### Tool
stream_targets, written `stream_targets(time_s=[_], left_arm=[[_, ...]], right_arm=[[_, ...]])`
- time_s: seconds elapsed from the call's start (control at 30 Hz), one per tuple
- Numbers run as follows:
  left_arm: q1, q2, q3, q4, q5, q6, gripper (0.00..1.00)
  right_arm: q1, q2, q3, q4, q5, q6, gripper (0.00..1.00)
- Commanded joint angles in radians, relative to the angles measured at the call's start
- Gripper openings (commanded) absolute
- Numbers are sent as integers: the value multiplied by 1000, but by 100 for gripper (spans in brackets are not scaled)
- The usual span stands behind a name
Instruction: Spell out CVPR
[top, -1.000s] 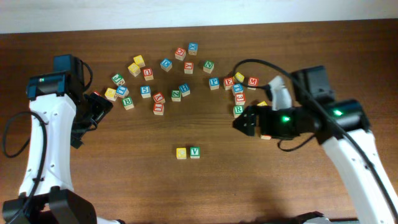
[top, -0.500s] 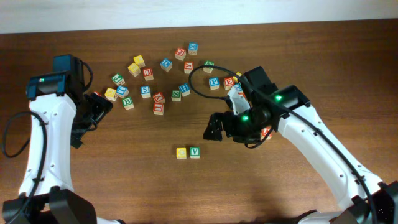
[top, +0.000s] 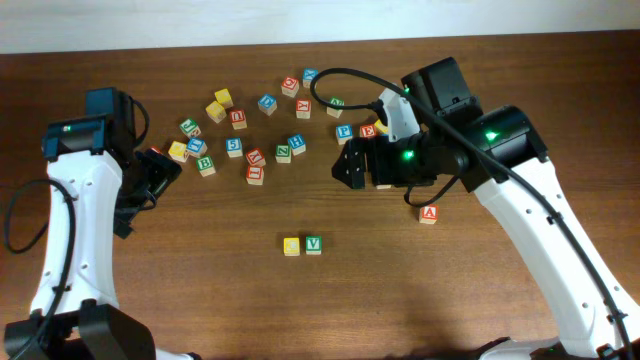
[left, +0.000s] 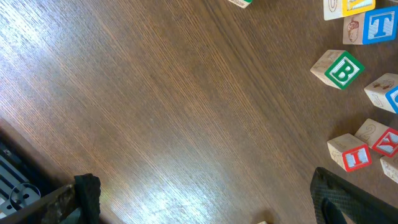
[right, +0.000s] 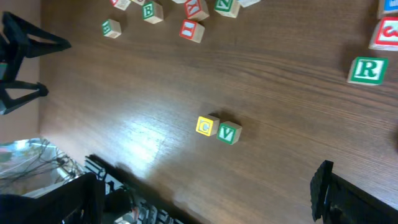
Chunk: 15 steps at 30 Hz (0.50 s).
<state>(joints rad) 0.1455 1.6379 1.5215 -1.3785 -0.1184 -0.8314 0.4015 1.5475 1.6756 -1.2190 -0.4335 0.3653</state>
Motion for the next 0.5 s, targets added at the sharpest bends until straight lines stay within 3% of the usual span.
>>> stream_targets(time_s=[0.0, 0.17, 0.27, 0.37, 0.47], left_arm=[[7, 1, -3, 1, -1, -9, 99], [7, 1, -3, 1, -1, -9, 99], [8, 1, -3, 1, -1, -9, 99], [8, 1, -3, 1, -1, -9, 99], [8, 1, -3, 1, -1, -9, 99]], right_arm=[[-3, -9, 17, 0, 31, -10, 98], [-5, -8, 17, -6, 169, -9, 98], [-5, -8, 17, -78, 415, 1, 98], [-5, -8, 17, -173, 669, 132, 98], [-5, -8, 17, -196, 682, 134, 98]])
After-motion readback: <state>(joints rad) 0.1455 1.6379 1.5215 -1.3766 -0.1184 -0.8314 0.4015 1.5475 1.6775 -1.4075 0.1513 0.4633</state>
